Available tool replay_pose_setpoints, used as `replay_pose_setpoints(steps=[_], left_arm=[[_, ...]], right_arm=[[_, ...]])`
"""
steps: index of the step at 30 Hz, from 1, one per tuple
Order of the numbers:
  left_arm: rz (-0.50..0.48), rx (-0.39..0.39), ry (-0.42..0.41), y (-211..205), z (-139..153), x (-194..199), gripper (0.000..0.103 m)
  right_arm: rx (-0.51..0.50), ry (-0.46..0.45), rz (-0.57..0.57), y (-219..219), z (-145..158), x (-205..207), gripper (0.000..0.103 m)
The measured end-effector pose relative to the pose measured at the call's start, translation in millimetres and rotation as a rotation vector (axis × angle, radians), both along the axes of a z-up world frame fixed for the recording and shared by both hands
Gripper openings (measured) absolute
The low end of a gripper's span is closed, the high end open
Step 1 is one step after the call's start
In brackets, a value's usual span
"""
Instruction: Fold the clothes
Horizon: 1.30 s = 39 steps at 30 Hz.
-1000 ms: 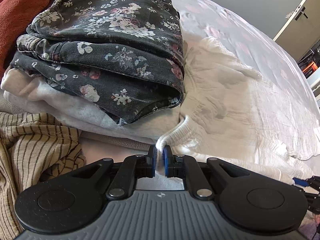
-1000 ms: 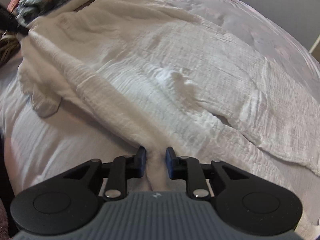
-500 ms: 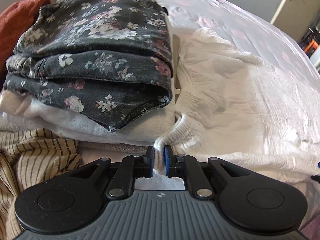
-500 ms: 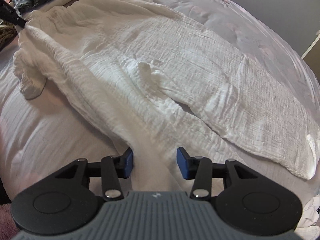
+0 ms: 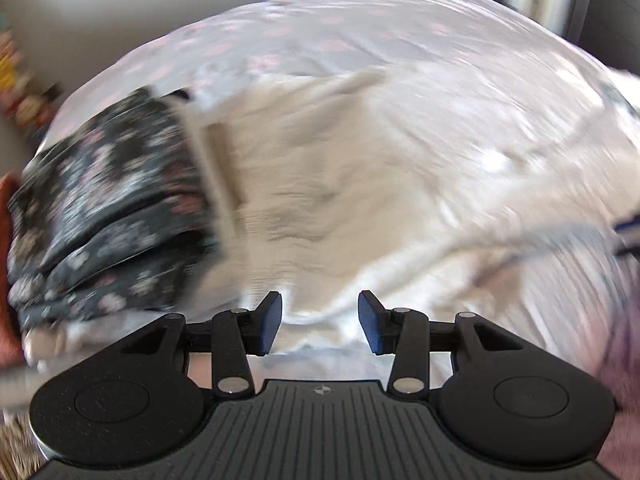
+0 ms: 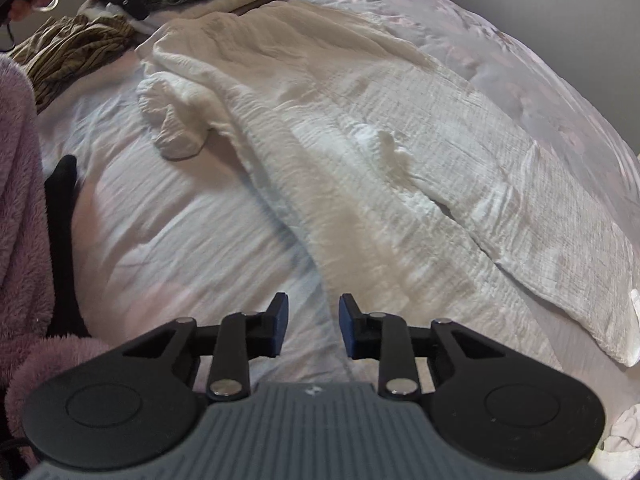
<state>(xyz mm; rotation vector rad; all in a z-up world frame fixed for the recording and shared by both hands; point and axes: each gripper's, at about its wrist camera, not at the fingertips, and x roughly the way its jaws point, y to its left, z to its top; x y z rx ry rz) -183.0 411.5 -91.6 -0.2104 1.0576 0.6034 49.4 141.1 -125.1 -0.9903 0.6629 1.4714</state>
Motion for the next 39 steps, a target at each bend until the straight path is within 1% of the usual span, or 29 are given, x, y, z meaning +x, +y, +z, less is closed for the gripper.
replay_pose_setpoints(steps=[3,5,8,11,13,14,15,16,19,21,22,23,24,25,26,27,29,32,34,37,39], left_arm=[[-0.153,0.022,0.058,-27,-12,22,0.041],[-0.223,0.045,0.103,-38,-26,36,0.044],[-0.29,0.06,0.149,-46,-45,53,0.044],[-0.326,0.056,0.169,-48,-58,60,0.044],[-0.341,0.062,0.183,-48,-65,65,0.045],[-0.348,0.067,0.192,-47,-69,66,0.045],[-0.352,0.068,0.201,-46,-73,68,0.045],[-0.356,0.069,0.211,-45,-77,69,0.045],[-0.355,0.065,0.23,-41,-91,73,0.045],[-0.333,0.047,0.223,-37,-98,74,0.044],[-0.322,0.038,0.22,-35,-101,74,0.04],[-0.324,0.026,0.212,-35,-100,74,0.035],[-0.327,0.013,0.205,-34,-100,73,0.026],[-0.33,0.0,0.197,-34,-99,73,0.017],[-0.337,0.0,0.198,-35,-96,72,0.013],[-0.347,0.006,0.204,-36,-92,71,0.01],[-0.363,0.018,0.205,-38,-81,66,0.009],[-0.397,0.03,0.212,-46,-62,57,0.008],[-0.428,0.04,0.231,-53,-53,49,0.008],[-0.469,0.022,0.271,-65,-49,35,0.008],[-0.504,0.001,0.305,-74,-52,29,0.008]], right_arm=[[-0.017,-0.015,0.034,5,-9,-8,0.03],[-0.023,-0.042,0.042,10,-14,-12,0.031],[-0.021,-0.078,0.041,20,-20,-10,0.031],[-0.009,-0.089,0.032,31,-24,-5,0.031],[-0.001,-0.082,0.029,39,-27,-2,0.032],[0.0,-0.075,0.031,42,-29,-2,0.035],[0.0,-0.069,0.033,45,-32,-1,0.04],[0.0,-0.062,0.036,48,-35,0,0.041],[-0.002,-0.063,0.041,55,-44,1,0.041],[0.011,-0.061,0.024,59,-47,5,0.04],[0.016,-0.049,0.009,60,-47,8,0.039],[0.021,-0.036,-0.006,61,-47,12,0.033],[0.022,-0.035,-0.02,62,-48,15,0.022],[0.024,-0.043,-0.026,62,-47,16,0.016],[0.025,-0.044,-0.029,61,-46,17,0.008],[0.025,-0.045,-0.03,61,-44,19,0.005],[0.021,-0.023,-0.023,58,-38,19,0.004],[-0.004,0.014,0.019,48,-23,11,0.003],[-0.041,0.059,0.051,39,-15,4,0.003],[-0.104,0.126,0.09,27,-9,-7,0.003],[-0.152,0.169,0.112,21,-10,-15,0.003]])
